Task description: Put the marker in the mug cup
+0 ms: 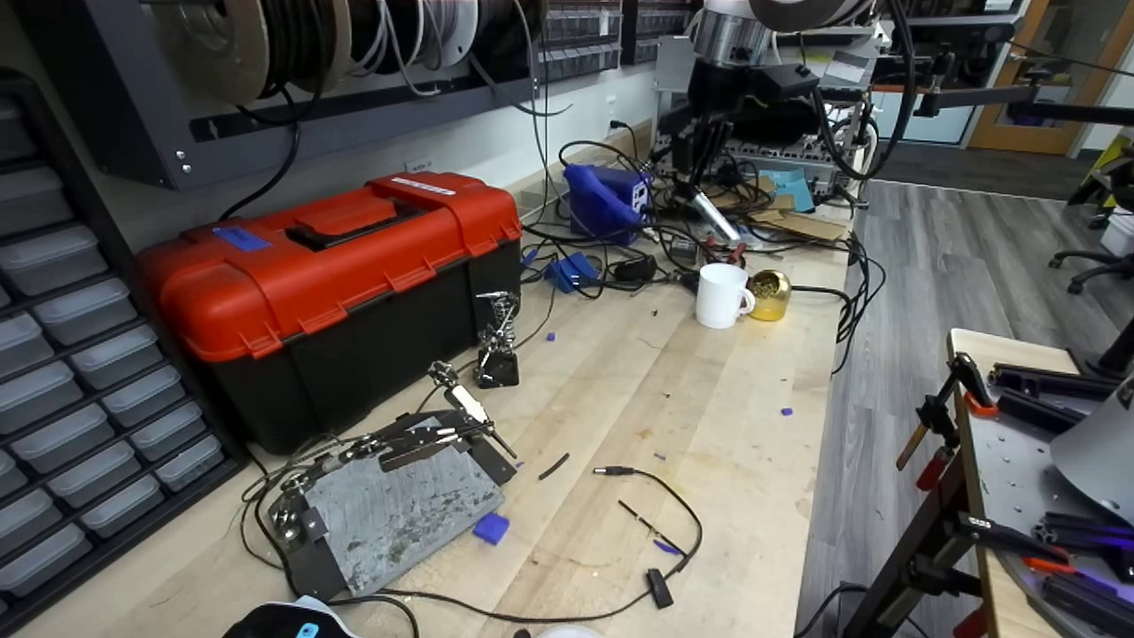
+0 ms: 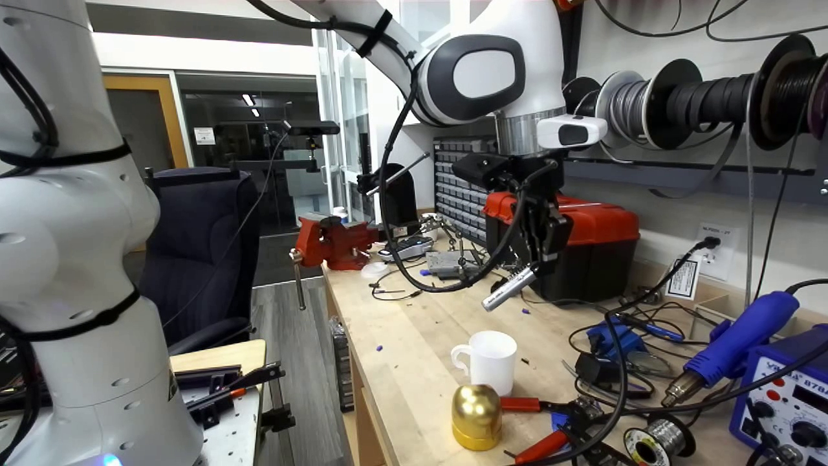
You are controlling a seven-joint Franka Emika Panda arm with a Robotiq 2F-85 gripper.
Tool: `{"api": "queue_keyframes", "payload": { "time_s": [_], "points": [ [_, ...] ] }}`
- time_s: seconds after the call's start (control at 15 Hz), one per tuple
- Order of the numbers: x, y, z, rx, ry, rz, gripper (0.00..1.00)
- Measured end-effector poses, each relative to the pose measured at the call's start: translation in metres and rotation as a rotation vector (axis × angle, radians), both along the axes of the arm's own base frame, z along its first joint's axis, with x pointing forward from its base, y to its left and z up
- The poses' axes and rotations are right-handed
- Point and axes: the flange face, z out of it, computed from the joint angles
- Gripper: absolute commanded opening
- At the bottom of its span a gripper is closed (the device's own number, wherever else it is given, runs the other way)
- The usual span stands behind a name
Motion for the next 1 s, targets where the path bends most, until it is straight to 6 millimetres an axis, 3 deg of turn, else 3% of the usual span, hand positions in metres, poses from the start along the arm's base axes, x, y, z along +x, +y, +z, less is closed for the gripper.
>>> {"api": "queue_keyframes", "payload": {
  "time_s": [0.47, 1.0],
  "points": [
    [-0.001, -0.006, -0.005, -0.027, -0.059, -0.002, 0.04],
    [-0.009, -0.003, -0.03, -0.026, -0.06, -0.002, 0.04]
  ]
}}
